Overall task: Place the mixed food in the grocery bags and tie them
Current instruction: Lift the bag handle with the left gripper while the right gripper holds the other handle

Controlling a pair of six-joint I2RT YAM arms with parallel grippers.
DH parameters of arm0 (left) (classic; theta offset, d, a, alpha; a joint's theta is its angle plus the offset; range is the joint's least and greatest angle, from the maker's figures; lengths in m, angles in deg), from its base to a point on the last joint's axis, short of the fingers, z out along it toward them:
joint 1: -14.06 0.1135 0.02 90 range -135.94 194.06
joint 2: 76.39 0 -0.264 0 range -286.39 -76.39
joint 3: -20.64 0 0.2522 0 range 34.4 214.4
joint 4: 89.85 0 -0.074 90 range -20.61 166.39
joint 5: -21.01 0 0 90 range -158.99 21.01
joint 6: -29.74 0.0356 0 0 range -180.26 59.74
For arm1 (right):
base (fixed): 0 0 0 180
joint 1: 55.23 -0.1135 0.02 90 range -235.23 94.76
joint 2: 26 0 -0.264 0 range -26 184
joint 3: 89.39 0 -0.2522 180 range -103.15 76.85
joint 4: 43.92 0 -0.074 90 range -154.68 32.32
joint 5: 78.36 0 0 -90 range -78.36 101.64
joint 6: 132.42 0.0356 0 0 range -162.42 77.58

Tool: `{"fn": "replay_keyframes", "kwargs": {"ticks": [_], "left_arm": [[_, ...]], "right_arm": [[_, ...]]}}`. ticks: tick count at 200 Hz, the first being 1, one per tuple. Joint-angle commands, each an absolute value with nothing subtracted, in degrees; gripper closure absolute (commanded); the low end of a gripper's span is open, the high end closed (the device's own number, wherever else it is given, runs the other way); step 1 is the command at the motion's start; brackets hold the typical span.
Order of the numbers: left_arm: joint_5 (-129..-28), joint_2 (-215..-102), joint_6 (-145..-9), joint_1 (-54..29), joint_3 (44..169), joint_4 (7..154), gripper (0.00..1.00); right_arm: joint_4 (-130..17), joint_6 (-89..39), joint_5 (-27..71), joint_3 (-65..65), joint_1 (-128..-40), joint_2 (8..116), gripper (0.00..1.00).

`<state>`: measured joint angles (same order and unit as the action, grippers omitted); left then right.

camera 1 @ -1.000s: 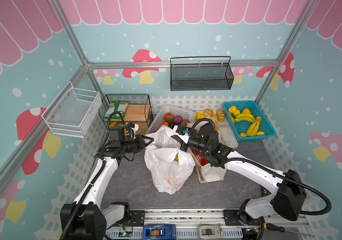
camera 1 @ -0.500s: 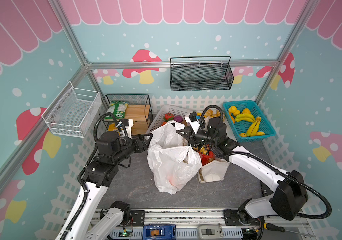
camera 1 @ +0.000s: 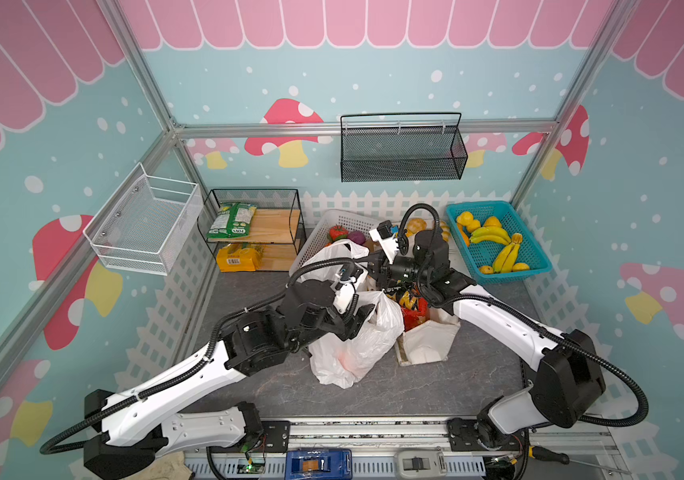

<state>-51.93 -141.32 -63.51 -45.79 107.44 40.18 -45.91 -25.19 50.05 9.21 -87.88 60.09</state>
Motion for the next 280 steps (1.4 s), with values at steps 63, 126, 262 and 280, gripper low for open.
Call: {"fn": "replay_keyframes", "kwargs": {"ticks": [63, 126, 262, 280], "left_arm": [[-46.40, -148.09, -58.03, -46.97, 108.17, 48.65, 0.41], [-42.11, -141.39, -60.49, -46.94, 103.57, 54.50, 0.93], [-56.45, -116.82, -73.44, -13.10, 101.62, 50.42, 1.00], [-59.71, -119.43, -76.20, -9.00, 102.61, 50.37, 1.00]], "right_arm": [[-45.59, -25.02, 51.33, 7.68, -87.01, 61.67, 0.98], [-45.99, -25.47, 49.70, 8.12, -86.44, 59.27, 0.98], [-22.89, -20.97, 49.24, 26.17, -89.69, 35.64, 0.97], [-23.60, -22.97, 48.83, 25.79, -91.23, 34.32, 0.97]]}}
